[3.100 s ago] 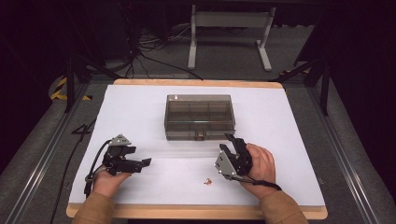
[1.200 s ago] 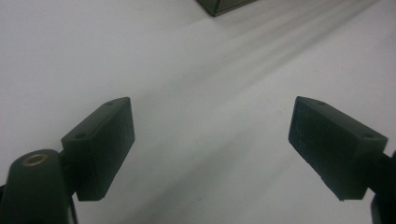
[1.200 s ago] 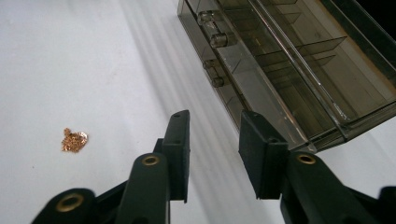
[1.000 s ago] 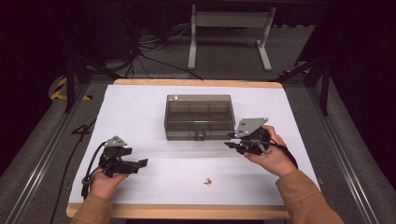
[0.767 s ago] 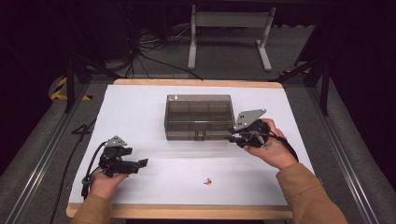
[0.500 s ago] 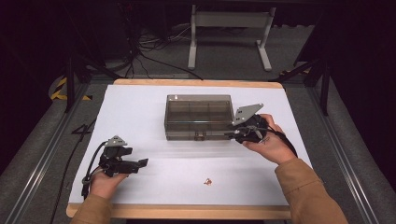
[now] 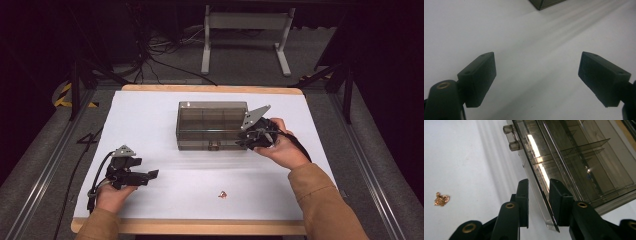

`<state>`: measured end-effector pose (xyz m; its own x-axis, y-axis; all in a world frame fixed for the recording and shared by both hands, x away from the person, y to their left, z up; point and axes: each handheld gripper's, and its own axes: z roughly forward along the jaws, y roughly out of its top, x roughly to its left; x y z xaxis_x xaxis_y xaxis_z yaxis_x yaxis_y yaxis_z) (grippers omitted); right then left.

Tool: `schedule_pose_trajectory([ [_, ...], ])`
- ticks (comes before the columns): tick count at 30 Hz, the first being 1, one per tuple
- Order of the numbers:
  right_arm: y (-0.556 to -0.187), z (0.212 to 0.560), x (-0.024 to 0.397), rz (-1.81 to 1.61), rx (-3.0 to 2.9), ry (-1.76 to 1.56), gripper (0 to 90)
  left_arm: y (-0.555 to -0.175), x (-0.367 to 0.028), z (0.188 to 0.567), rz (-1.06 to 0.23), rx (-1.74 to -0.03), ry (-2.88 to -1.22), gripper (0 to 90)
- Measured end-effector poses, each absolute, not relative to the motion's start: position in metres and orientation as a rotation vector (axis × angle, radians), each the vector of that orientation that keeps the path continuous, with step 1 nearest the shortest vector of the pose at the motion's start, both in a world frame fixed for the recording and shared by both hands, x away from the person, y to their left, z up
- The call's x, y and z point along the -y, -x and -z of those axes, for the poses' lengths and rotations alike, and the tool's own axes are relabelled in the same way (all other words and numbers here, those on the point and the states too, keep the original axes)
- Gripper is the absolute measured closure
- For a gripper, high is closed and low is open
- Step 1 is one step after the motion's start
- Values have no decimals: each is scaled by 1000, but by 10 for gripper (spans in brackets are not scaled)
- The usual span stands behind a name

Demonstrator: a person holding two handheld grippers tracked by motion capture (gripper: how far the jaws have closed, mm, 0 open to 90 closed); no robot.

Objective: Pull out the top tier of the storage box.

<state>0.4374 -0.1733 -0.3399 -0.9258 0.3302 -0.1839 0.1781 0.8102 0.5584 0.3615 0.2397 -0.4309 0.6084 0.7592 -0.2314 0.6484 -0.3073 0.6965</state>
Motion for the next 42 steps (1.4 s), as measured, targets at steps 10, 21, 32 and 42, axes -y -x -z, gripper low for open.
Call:
schedule_pose_trajectory([
  [10,-445,347,164,-730,-2764,-363,728,-361,-240,431,-175,-1114,-2036,156],
  [21,-444,343,159,-661,-2796,-347,780,-362,-240,431,-171,-1107,-2042,156],
  [32,-431,340,154,-596,-2849,-309,804,-364,-238,431,-168,-1103,-2044,155],
  [42,-417,340,156,-543,-2894,-295,811,-365,-235,431,-165,-1097,-2049,155],
])
